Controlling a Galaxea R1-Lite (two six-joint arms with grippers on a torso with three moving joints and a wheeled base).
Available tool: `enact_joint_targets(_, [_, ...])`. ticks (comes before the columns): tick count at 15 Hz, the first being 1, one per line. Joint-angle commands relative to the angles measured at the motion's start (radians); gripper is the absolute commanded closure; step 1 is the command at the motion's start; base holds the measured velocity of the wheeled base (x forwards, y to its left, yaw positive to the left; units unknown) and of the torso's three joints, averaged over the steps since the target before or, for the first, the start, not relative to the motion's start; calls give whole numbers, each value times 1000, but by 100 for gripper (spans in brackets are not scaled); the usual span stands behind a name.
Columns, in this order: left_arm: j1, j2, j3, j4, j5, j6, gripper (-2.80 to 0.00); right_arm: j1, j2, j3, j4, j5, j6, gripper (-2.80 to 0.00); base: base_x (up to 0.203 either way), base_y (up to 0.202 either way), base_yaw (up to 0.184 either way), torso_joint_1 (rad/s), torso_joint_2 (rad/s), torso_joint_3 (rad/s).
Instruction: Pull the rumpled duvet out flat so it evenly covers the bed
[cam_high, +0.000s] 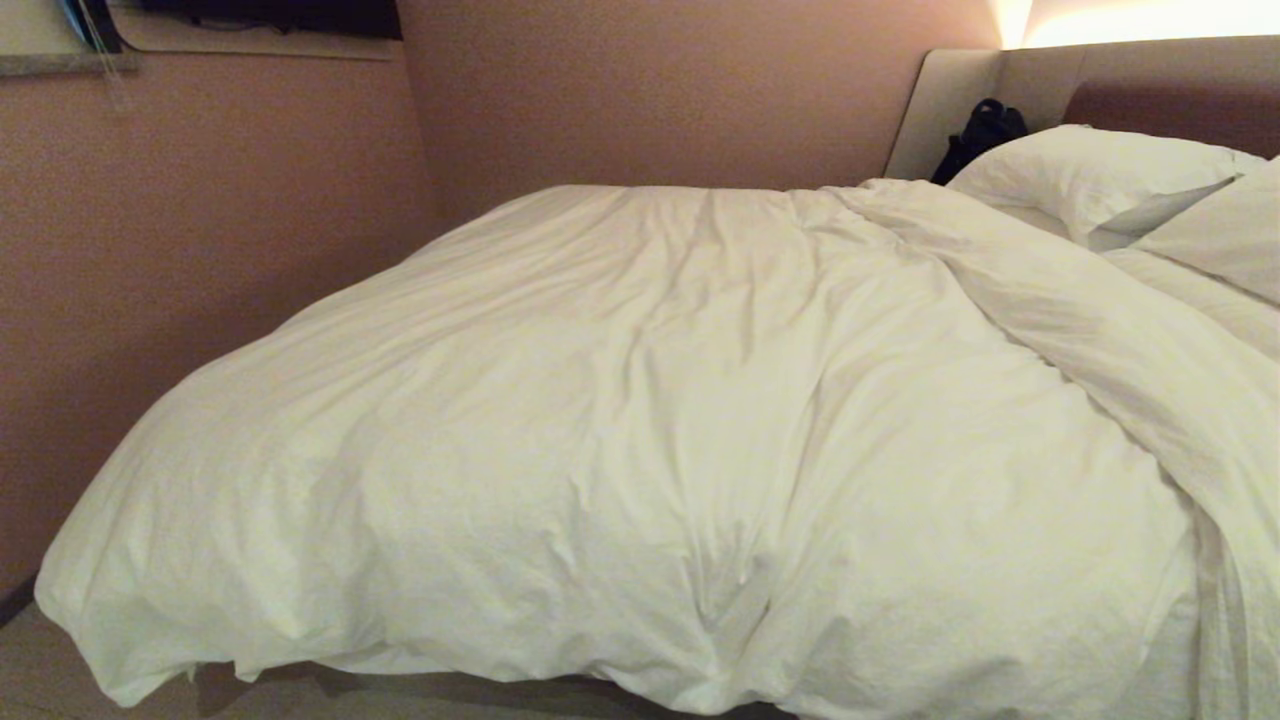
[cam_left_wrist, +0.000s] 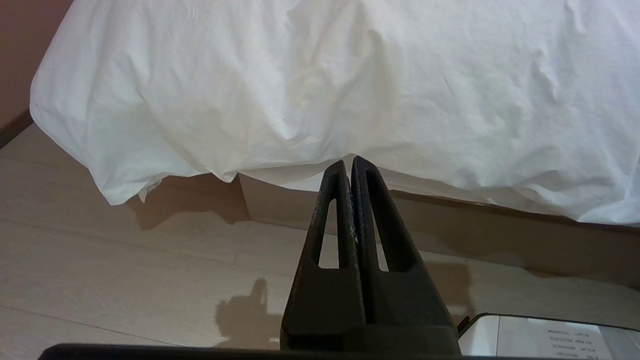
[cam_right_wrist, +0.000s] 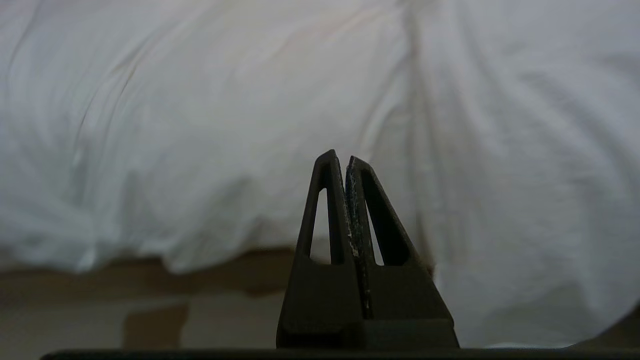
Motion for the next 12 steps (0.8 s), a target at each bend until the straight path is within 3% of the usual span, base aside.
enact_joint_targets(1, [0,0,0,1,1,0,0,0,0,15,4,53,0,0,0,0,0,0,0,0])
enact_joint_targets(12, [0,0,0,1,1,0,0,0,0,116,-79,59,-56,0,0,0,0,0,0,0])
